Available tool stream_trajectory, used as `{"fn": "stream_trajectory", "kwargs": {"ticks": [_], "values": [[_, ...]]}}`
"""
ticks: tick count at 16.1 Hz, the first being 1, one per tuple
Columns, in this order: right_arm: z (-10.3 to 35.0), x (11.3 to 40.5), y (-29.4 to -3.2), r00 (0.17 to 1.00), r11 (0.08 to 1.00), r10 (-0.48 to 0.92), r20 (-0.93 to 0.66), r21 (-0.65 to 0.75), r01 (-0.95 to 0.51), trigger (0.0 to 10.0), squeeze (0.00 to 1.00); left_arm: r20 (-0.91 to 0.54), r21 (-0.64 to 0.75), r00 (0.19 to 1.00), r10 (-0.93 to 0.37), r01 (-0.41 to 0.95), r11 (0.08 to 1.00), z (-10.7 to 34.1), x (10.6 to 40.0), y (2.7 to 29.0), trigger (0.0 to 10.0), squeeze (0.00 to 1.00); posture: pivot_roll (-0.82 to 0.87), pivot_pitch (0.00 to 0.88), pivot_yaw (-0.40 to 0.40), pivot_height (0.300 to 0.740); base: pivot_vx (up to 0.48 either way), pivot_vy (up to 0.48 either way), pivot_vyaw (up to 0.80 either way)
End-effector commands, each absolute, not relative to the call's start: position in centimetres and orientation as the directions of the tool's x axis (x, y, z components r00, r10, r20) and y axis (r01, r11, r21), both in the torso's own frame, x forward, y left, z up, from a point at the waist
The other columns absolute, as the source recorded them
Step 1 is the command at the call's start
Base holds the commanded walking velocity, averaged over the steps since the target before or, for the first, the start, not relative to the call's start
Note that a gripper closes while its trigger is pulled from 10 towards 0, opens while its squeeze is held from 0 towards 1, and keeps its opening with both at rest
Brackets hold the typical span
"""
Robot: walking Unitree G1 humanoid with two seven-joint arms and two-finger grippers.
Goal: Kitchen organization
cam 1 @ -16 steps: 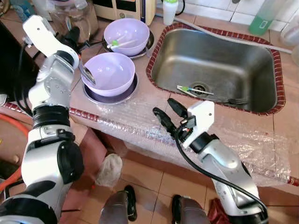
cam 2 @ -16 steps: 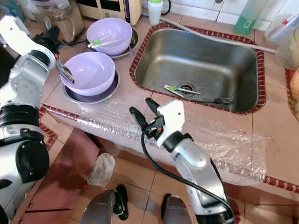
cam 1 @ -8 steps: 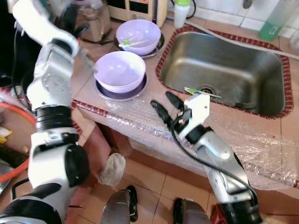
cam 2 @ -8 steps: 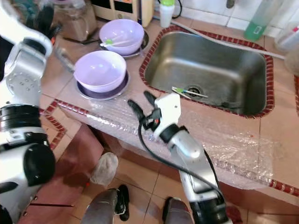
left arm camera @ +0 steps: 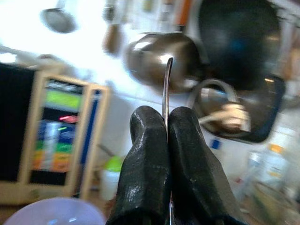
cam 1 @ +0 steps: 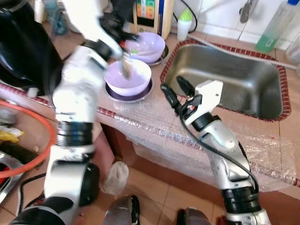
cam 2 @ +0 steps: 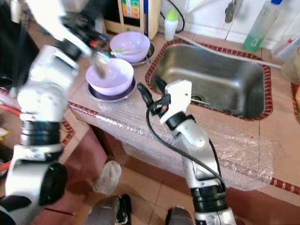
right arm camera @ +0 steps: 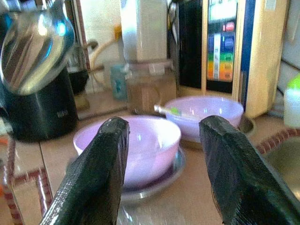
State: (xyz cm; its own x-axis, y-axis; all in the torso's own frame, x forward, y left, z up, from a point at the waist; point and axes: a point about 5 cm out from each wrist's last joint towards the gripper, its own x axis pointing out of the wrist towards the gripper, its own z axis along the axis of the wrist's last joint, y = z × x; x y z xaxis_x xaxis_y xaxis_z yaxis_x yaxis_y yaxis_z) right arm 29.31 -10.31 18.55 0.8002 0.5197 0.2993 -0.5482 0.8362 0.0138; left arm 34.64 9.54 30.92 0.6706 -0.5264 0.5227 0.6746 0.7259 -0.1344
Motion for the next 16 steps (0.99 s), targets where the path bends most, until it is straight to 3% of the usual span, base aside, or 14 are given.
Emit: {"fn": "stream_trajectory", "kwargs": {"ticks": [1,4,5,7,11,16], "values": [[18.9,29.5,-10.7,0.800,0.837,0.511,0.314,0.032,-0.547,10.0,0.00,0.534,-0.096,0.631,-0.563,0.706,0.701,31.1,34.0,9.0,0.0,0.00,-0.01,0.007,0.067,0.740,0.000,0.000,0.00],[19.9,30.0,-11.4,0.791,0.833,0.508,0.342,0.040,-0.553,10.0,0.00,0.480,-0.071,0.552,-0.682,0.799,0.597,29.6,33.2,7.0,0.0,0.00,-0.02,0.010,0.070,0.740,0.000,0.000,0.00],[20.2,30.2,-11.9,0.795,0.834,0.497,0.348,0.060,-0.548,10.0,0.00,0.501,-0.104,0.585,-0.638,0.773,0.626,29.2,33.7,7.1,0.0,0.00,-0.02,0.010,0.070,0.740,0.000,0.000,0.00],[20.3,30.1,-12.0,0.782,0.815,0.518,0.346,0.077,-0.574,10.0,0.00,0.541,-0.101,0.574,-0.615,0.770,0.630,28.9,33.6,7.1,0.0,0.00,-0.02,0.011,0.069,0.740,0.000,0.000,0.00],[20.9,29.6,-12.3,0.698,0.697,0.628,0.345,0.150,-0.702,10.0,0.00,0.565,-0.142,0.530,-0.633,0.817,0.558,28.2,33.1,6.2,0.0,0.00,-0.03,0.018,0.067,0.740,0.000,0.000,0.00],[22.0,29.5,-13.7,0.602,0.561,0.711,0.364,0.222,-0.797,10.0,0.00,0.558,-0.238,0.413,-0.720,0.910,0.338,26.7,32.2,4.0,0.0,0.00,-0.04,0.030,0.069,0.740,0.000,0.000,0.00]]}}
